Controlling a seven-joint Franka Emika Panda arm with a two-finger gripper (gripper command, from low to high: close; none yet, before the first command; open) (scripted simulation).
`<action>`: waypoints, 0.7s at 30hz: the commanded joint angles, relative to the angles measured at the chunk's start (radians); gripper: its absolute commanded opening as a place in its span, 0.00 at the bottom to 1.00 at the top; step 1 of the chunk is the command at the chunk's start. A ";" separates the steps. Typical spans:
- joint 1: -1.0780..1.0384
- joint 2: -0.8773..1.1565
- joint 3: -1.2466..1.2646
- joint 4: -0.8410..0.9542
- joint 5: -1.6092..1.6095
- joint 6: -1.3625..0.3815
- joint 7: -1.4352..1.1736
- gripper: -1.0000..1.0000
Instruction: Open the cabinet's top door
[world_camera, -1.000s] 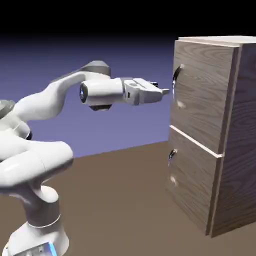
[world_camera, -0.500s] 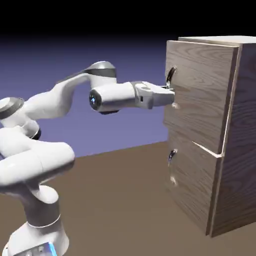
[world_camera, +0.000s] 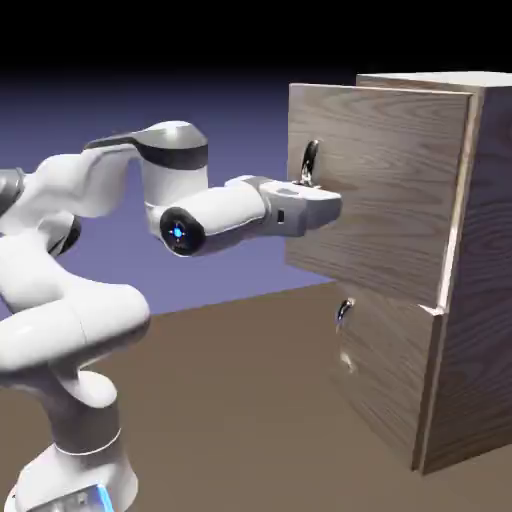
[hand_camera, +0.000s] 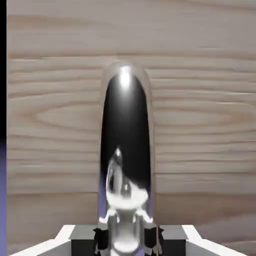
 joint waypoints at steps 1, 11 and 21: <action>-0.017 0.024 -0.022 0.002 -0.029 -0.042 -0.020 0.00; -0.214 0.358 -0.169 0.124 -0.372 -0.437 -0.267 0.00; -0.335 0.721 -0.171 0.365 -0.701 -0.632 -0.497 0.00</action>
